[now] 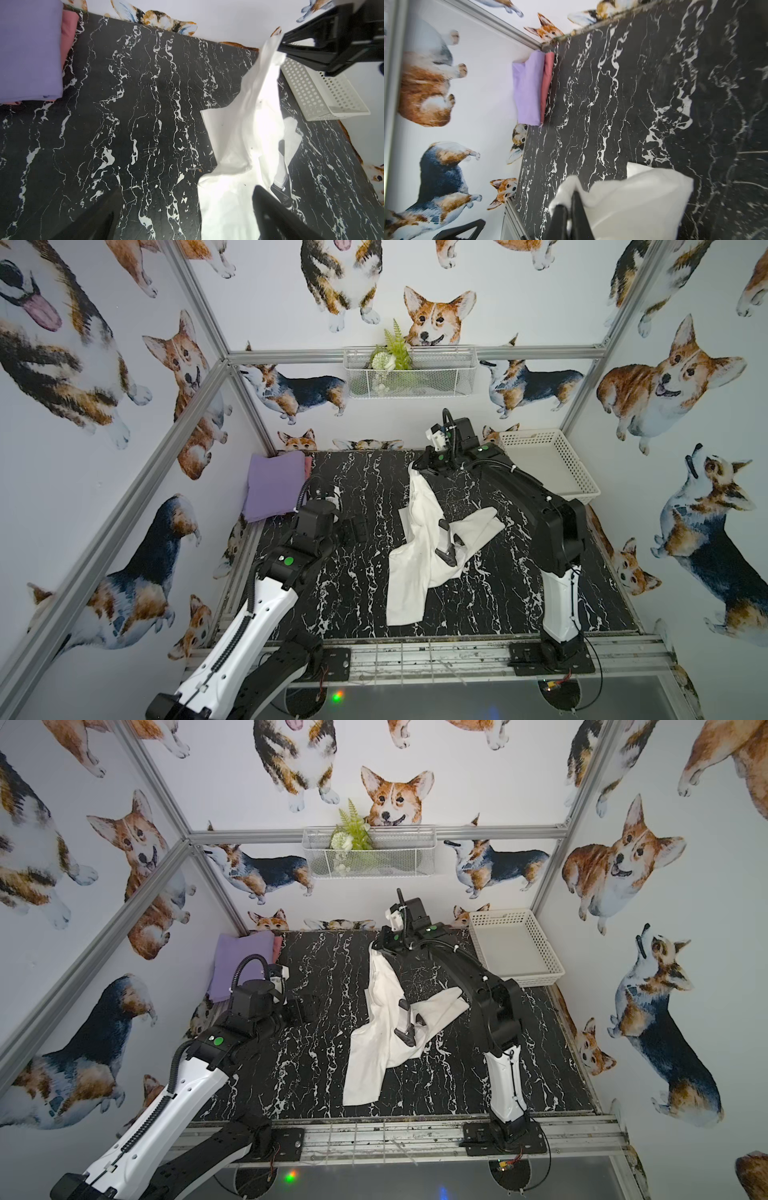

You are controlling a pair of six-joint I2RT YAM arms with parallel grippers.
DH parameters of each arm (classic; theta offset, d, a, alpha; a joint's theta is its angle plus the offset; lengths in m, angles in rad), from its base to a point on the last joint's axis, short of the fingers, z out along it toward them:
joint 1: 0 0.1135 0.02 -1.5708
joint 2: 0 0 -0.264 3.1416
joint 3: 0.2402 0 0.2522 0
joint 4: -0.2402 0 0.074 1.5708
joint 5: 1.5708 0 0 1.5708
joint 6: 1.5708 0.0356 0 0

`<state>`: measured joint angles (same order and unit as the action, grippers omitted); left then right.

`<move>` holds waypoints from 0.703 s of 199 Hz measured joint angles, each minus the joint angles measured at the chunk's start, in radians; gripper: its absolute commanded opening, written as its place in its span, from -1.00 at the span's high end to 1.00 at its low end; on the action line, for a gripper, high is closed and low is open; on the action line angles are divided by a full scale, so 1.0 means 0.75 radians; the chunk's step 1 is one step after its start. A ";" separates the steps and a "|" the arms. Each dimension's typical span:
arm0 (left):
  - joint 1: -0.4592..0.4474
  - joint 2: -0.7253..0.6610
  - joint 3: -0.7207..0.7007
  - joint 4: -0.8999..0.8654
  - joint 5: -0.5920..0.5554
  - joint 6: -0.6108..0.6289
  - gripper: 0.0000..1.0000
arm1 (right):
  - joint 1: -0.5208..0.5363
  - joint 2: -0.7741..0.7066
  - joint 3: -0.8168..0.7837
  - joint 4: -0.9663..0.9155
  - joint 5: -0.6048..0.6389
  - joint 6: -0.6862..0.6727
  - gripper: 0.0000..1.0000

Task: Fold and stack t-shirts
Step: Place the T-shirt at the center of the board.

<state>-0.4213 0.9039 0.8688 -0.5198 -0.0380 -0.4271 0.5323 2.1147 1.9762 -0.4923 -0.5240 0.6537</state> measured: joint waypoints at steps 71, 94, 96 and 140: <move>-0.204 -0.103 -0.436 0.093 0.077 -0.214 -0.67 | 0.020 0.220 0.353 -0.169 0.240 -0.042 -0.68; -0.271 -0.026 -0.463 0.178 0.039 -0.315 -0.86 | 0.026 0.085 0.165 -0.156 0.300 -0.069 -0.68; -0.273 -0.013 -0.463 0.187 0.037 -0.322 -0.86 | 0.027 0.069 0.145 -0.156 0.306 -0.069 -0.68; -0.318 0.209 -0.498 0.360 0.044 -0.402 -0.66 | 0.029 -0.256 -0.177 -0.103 0.408 -0.105 -0.66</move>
<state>-0.6598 1.0607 0.4950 -0.2497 -0.0048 -0.7284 0.5541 1.9224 1.8435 -0.5697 -0.2180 0.5751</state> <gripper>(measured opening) 0.842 0.829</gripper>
